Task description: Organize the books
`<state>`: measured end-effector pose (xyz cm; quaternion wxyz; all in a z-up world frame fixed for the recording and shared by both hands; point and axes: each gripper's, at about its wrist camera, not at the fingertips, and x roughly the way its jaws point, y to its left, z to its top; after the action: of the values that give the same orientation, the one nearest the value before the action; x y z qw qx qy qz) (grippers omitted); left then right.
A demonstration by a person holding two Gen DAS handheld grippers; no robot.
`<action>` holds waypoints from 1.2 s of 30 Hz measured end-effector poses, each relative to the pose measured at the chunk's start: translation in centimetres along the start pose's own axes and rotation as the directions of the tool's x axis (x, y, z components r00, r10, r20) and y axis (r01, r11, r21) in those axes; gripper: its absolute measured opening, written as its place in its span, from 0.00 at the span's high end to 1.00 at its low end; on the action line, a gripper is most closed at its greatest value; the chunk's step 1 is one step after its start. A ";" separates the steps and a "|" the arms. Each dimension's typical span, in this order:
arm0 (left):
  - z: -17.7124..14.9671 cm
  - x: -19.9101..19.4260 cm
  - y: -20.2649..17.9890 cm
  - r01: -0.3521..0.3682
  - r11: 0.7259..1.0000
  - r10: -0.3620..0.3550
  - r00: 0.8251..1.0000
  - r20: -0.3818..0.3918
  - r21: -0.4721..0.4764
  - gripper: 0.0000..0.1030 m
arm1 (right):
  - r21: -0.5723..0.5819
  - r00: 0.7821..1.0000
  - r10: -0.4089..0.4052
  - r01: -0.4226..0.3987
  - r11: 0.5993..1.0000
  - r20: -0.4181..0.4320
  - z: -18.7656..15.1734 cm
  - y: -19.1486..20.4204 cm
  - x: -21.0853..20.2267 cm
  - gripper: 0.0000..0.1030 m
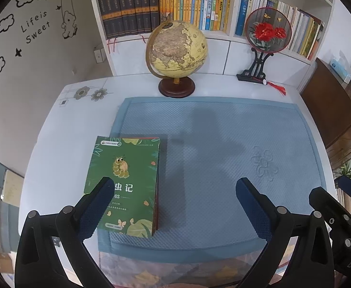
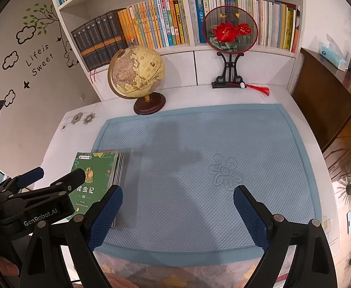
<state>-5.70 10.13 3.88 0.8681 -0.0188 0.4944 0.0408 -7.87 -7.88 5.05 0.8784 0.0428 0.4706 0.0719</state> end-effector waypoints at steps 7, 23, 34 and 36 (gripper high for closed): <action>0.0 0.1 0.0 0.004 1.000 -0.004 1.000 -0.003 0.002 0.02 | -0.002 1.000 0.001 -0.001 1.000 -0.003 -0.1 0.1 0.0 0.10; -0.1 0.3 -0.4 0.005 1.000 -0.005 1.000 -0.012 0.019 0.02 | 0.001 1.000 -0.013 0.013 1.000 -0.002 -0.2 0.1 0.0 0.10; -0.2 0.8 -0.5 0.010 1.000 -0.009 0.999 -0.035 0.018 0.02 | 0.000 1.000 -0.011 0.011 1.000 -0.009 -0.1 0.1 0.2 0.10; -0.2 0.9 -0.7 0.010 1.000 -0.009 0.999 -0.033 0.023 0.02 | -0.001 1.000 -0.012 0.012 1.000 -0.009 -0.1 0.1 0.2 0.10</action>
<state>-5.36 9.49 3.03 0.8601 -0.0116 0.5090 0.0307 -7.88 -7.77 4.84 0.8768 0.0395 0.4745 0.0671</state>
